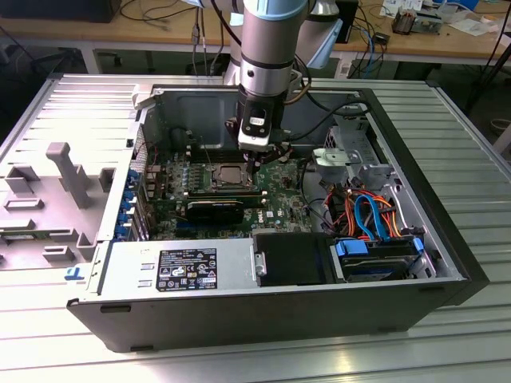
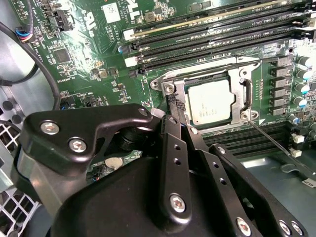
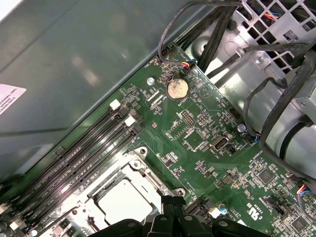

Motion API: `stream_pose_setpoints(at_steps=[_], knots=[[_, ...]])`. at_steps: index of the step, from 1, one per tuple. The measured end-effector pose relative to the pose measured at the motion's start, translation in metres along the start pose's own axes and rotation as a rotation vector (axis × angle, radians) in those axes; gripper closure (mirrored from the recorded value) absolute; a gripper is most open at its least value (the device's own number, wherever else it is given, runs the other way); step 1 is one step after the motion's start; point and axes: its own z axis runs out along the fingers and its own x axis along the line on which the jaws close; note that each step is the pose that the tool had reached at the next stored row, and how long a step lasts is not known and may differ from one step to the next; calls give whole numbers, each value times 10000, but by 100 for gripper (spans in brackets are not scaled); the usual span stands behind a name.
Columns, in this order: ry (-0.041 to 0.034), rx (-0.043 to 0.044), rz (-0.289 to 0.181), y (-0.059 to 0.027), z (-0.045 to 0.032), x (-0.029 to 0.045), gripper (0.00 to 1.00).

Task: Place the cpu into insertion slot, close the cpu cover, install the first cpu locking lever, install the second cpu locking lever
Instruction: 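Install the first cpu locking lever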

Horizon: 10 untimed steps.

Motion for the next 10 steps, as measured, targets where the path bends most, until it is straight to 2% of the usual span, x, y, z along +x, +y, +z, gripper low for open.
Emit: stream_pose_setpoints(at_steps=[10], knots=[[-4, 1, -121, 0, 0, 0, 89]])
